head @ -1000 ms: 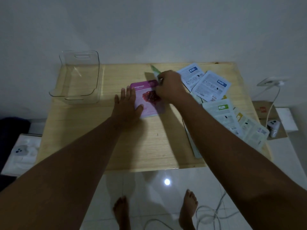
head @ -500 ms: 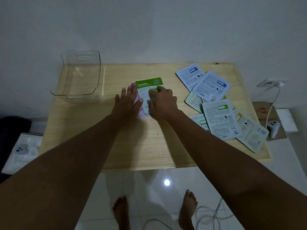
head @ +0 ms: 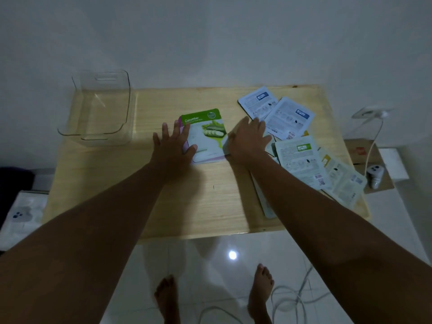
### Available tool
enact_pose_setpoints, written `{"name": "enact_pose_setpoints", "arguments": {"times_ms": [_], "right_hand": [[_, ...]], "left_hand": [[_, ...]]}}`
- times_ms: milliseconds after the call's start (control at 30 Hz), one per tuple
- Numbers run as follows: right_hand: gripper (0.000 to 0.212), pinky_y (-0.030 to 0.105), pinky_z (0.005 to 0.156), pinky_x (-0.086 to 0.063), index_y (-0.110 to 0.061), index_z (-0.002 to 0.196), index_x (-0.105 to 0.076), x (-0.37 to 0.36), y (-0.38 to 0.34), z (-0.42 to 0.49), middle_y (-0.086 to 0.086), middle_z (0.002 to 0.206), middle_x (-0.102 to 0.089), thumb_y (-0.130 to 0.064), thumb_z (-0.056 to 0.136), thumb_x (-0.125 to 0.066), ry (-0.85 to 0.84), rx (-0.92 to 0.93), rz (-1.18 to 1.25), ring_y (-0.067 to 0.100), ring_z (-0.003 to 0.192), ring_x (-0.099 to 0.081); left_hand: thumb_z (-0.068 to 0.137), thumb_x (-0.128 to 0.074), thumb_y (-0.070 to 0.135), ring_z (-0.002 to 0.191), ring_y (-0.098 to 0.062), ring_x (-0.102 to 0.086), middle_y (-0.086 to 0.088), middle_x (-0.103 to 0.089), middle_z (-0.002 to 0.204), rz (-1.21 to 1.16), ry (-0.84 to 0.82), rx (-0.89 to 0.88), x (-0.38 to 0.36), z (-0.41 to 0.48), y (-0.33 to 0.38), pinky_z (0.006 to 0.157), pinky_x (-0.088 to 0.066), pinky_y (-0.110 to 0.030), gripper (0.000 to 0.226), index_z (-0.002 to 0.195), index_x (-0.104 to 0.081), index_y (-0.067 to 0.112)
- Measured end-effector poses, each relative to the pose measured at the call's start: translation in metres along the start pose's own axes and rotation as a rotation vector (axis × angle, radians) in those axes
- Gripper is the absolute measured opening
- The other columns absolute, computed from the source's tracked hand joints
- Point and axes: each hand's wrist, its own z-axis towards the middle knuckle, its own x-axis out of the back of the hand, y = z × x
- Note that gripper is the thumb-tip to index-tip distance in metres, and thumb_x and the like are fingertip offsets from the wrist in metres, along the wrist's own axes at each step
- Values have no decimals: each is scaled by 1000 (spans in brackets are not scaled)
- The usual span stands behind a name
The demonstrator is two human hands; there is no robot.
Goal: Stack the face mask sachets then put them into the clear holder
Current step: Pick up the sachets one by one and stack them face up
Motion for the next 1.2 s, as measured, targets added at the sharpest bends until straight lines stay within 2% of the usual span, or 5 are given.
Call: {"name": "enact_pose_setpoints", "arguments": {"times_ms": [267,467,767,967,1200], "right_hand": [[38,48,91,-38,-19,127,-52,-7,11,-4,7,128,-57,-32,92,-48,229,400,100,31,116,-52],[63,55,107,-34,-16,142,-38,13,27,21,13,150,-34,-49,91,-54,286,-195,155,32,136,-36],[102,35,98,-48,-14,145,-29,34,42,36,14,140,-42,-19,64,-91,222,-232,621,26,122,-51],[35,36,87,-58,-12,108,-73,39,27,24,0,101,-75,-17,73,-69,306,46,893,13,92,-70],[30,21,84,-48,-9,105,-77,58,-44,-2,8,102,-76,-7,76,-67,198,303,568,20,92,-70]], "left_hand": [[94,-35,54,149,-43,2,-7,-6,165,16,41,-7,-6,-3,1,116,0,-62,72,156,-10,25],[93,-32,56,149,-42,2,-7,-5,165,18,15,-9,-5,-2,-1,116,0,-61,74,156,-9,26],[94,-36,54,149,-41,5,-5,-2,165,-13,19,0,-4,-2,1,117,2,-59,72,156,-9,28],[94,-37,51,150,-36,6,-6,-2,165,-32,33,1,-3,-4,5,116,6,-60,72,156,-10,25],[95,-37,52,150,-37,3,-6,-2,165,-11,16,-3,-3,-3,9,114,3,-63,72,156,-10,24]]}}
